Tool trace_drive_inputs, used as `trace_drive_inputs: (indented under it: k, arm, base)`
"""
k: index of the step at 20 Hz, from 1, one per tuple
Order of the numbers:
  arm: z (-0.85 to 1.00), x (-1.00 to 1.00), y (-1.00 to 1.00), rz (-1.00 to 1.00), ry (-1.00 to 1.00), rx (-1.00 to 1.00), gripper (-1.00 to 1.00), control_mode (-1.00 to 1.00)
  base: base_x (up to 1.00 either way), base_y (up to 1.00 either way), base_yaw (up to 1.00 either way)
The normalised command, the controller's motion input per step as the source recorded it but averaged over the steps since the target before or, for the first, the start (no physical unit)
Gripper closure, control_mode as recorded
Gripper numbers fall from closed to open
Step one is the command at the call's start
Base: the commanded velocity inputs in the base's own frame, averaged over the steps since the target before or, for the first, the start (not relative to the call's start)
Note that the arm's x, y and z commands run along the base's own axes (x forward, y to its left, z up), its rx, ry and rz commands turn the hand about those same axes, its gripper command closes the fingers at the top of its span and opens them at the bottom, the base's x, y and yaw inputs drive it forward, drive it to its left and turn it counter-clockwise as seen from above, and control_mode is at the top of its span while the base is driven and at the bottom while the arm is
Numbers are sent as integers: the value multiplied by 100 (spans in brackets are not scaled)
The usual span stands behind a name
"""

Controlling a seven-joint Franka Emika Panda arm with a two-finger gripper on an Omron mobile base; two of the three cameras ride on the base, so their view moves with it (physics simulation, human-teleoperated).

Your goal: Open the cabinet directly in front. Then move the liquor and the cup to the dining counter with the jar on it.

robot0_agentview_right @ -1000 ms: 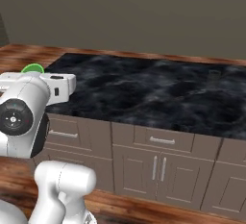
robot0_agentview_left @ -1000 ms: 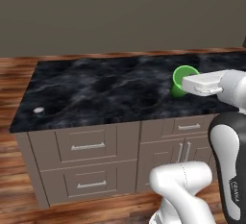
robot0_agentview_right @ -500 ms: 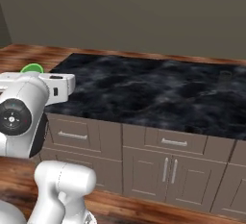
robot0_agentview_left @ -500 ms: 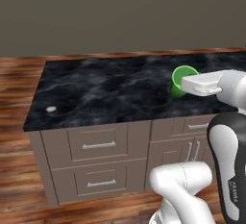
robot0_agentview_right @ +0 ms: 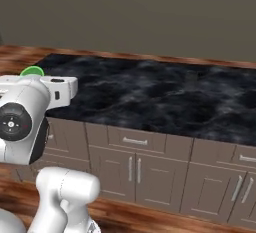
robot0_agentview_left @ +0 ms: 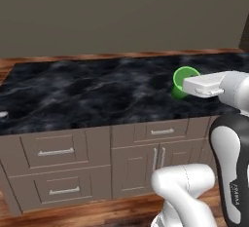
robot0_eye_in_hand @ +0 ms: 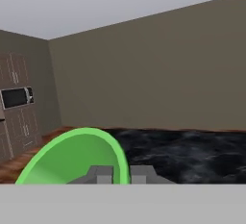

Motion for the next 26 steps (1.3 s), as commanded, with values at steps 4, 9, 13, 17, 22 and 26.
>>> trace_drive_inputs:
  k: [4,9,13,17,22,26]
  arm:
    - [0,0,0,0,0,0,100,100]
    - [0,0,0,0,0,0,100,100]
    - [0,0,0,0,0,0,100,100]
    - [0,0,0,0,0,0,100,100]
    - [0,0,0,0,0,0,100,100]
    - [0,0,0,0,0,0,100,100]
  base:
    - [31,-100,0]
    - [53,-100,0]
    - [76,-100,0]
    - [86,-100,0]
    - [79,-100,0]
    - [82,-30,0]
